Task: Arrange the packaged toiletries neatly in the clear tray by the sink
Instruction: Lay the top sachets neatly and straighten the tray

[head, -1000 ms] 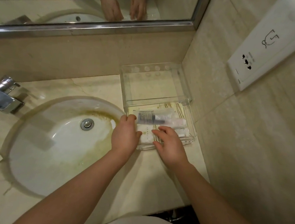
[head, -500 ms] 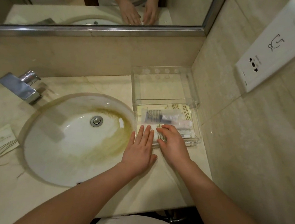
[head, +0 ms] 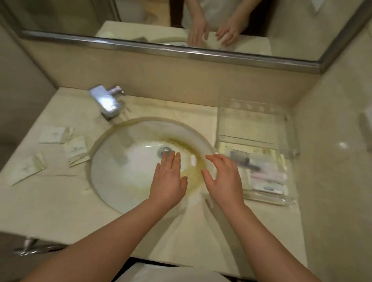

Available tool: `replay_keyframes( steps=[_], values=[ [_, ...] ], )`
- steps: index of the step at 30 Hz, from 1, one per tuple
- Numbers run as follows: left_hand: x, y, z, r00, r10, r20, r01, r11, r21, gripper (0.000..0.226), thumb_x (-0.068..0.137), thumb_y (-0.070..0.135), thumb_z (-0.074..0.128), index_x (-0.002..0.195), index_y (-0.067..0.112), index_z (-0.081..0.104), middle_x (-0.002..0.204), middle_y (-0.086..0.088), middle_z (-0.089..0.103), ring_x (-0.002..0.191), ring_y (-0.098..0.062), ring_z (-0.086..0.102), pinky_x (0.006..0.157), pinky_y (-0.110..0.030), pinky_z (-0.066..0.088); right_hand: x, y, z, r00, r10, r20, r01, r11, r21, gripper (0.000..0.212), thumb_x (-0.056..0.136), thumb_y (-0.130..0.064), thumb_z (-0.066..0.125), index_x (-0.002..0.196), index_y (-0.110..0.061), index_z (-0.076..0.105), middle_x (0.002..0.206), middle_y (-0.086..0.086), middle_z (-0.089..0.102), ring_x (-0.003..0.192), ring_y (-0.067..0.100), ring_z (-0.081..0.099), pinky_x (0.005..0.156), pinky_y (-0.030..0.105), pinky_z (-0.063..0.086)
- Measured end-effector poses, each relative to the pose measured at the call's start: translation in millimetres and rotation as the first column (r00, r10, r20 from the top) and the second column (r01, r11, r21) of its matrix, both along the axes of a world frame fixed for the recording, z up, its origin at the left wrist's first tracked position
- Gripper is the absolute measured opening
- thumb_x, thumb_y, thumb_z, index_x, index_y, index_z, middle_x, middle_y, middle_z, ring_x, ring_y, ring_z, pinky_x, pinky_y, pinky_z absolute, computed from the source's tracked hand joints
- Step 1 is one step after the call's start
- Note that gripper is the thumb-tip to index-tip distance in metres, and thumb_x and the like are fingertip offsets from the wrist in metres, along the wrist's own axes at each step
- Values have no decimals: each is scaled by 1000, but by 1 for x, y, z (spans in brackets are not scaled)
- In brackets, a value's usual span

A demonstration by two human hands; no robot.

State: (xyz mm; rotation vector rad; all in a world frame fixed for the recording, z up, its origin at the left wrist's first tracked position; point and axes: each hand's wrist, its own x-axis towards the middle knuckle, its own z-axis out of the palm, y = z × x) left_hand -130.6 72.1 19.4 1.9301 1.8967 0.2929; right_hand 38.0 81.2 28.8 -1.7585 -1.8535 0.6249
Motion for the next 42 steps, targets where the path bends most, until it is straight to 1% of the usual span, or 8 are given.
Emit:
replay_keyframes(
  steps=[8, 12, 19, 24, 29, 35, 39, 42],
  values=[
    [-199, -20, -14, 940, 317, 128, -326, 943, 59, 57, 89, 8, 50, 144, 4, 37, 150, -15, 40, 144, -32, 25, 116, -40, 27, -199, 13, -13, 935, 355, 15, -349, 925, -151, 54, 90, -36, 66, 141, -26, 52, 138, -5, 58, 126, 17, 51, 98, 24, 37],
    [-307, -25, -22, 882, 437, 175, -462, 876, 140, 46, 83, -2, 52, 127, 6, 57, 124, -14, 59, 119, -31, 50, 102, -35, 39, -296, 26, -18, 957, 288, -18, -284, 927, -246, 51, 88, -41, 65, 136, -25, 55, 133, -4, 60, 120, 16, 56, 96, 29, 44],
    [-427, -8, -25, 799, 601, 30, -601, 797, 61, 41, 83, 9, 65, 124, 14, 62, 123, -11, 57, 113, -31, 49, 94, -40, 42, -394, 63, -23, 986, 133, 103, -97, 950, -297, 57, 81, -51, 68, 127, -20, 58, 123, 3, 59, 110, 22, 58, 82, 35, 50],
    [-452, 0, -33, 823, 562, -84, -568, 811, -143, 61, 79, 34, 74, 134, 20, 50, 125, -9, 55, 118, -31, 42, 96, -40, 34, -422, 72, -29, 961, 107, 254, -29, 955, -294, 69, 75, -54, 74, 129, -16, 52, 121, 5, 59, 110, 26, 57, 85, 37, 48],
    [-464, 6, -36, 872, 488, -27, -481, 848, -223, 30, 83, 38, 68, 105, 18, 66, 104, -4, 63, 107, -28, 55, 91, -42, 39, -432, 75, -36, 931, 88, 353, 42, 938, -344, 67, 71, -48, 80, 121, -16, 52, 112, 5, 63, 104, 28, 59, 82, 38, 48],
    [-464, 60, -20, 915, 361, 181, -344, 932, -118, 33, 81, 32, 71, 109, 14, 69, 135, -7, 51, 126, -28, 40, 105, -41, 35, -423, 70, -35, 999, -51, 15, 52, 880, -472, 38, 80, -22, 74, 111, -17, 52, 93, -3, 63, 83, 19, 62, 65, 30, 48],
    [-454, 118, -25, 988, 145, 55, -135, 979, -152, 36, 79, 29, 71, 112, 14, 67, 147, -11, 41, 135, -30, 33, 107, -41, 34, -405, 61, -20, 962, -183, -202, 59, 863, -502, 12, 82, -18, 72, 82, -15, 60, 73, -4, 59, 65, 12, 55, 56, 20, 39],
    [-445, 131, -32, 995, 44, -95, -57, 988, -144, 50, 74, 32, 74, 119, 17, 58, 130, -11, 50, 119, -32, 45, 94, -42, 42, -380, 54, -4, 922, -293, -252, 108, 822, -560, 12, 83, -19, 71, 76, -15, 62, 72, -3, 60, 62, 12, 54, 56, 22, 40]
  ],
)
